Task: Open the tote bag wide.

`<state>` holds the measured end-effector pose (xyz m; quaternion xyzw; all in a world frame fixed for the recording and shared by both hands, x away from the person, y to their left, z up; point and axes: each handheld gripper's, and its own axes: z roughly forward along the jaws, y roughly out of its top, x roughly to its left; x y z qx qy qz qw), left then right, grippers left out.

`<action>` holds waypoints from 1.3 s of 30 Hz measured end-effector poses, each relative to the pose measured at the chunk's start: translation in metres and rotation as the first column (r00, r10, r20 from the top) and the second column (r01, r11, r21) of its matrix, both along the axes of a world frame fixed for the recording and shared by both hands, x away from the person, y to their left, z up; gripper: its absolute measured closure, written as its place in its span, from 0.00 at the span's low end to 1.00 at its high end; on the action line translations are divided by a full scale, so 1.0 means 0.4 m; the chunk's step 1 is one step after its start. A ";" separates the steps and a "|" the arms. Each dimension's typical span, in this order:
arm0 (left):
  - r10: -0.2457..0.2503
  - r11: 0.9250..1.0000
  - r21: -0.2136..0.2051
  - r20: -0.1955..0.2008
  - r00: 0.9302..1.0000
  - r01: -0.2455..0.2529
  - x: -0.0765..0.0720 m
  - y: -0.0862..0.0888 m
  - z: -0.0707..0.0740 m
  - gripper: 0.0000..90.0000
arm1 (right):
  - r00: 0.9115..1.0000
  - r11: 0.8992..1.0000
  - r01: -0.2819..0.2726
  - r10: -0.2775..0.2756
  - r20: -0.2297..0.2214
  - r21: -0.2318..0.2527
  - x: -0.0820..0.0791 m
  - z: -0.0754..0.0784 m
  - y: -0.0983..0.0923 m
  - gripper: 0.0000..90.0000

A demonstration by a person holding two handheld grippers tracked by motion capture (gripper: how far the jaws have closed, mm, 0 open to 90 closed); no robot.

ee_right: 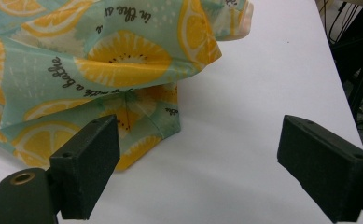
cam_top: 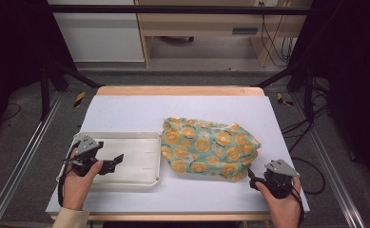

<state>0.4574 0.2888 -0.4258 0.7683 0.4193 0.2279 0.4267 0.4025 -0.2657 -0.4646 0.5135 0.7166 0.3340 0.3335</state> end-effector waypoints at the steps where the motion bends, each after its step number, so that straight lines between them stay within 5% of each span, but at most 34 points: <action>1: 0.004 1.000 -0.001 0.002 1.000 -0.004 0.000 0.001 -0.001 0.07 | 1.000 1.000 0.003 -0.003 0.002 0.006 -0.001 0.001 0.000 0.15; 11: 0.007 1.000 0.009 0.029 1.000 -0.007 -0.013 -0.002 -0.009 0.06 | 0.999 1.000 0.013 -0.012 0.049 -0.024 -0.009 0.023 0.004 0.17; 14: -0.002 1.000 0.024 0.038 0.999 0.002 -0.016 -0.015 -0.008 0.06 | 0.996 0.998 0.021 -0.026 0.086 0.063 -0.011 0.038 -0.005 0.23; 17: -0.009 0.998 0.068 0.055 0.998 0.005 -0.025 -0.035 -0.008 0.06 | 0.991 0.995 -0.009 -0.004 0.134 0.097 -0.002 0.088 -0.006 0.30; 23: -0.016 0.997 0.072 0.062 0.998 0.011 -0.029 -0.045 -0.004 0.06 | 0.992 0.995 -0.061 0.052 0.113 0.074 0.039 0.170 0.022 0.30; 24: -0.014 0.997 0.073 0.070 0.997 0.009 -0.030 -0.044 -0.003 0.07 | 0.991 0.995 -0.091 0.086 0.106 0.044 0.066 0.210 0.039 0.28; 29: 0.000 0.996 0.084 0.097 0.995 -0.008 -0.043 -0.038 -0.002 0.07 | 0.990 0.991 -0.136 0.135 0.024 0.013 0.155 0.248 0.072 0.23; 36: 0.050 0.997 0.046 0.126 0.991 -0.056 -0.066 -0.026 -0.004 0.07 | 0.988 0.990 -0.130 0.135 -0.074 0.061 0.278 0.214 0.109 0.28; 39: 0.041 0.998 0.045 0.116 0.992 -0.046 -0.064 -0.030 -0.007 0.07 | 0.982 0.993 -0.116 0.119 -0.144 0.026 0.301 0.189 0.121 0.29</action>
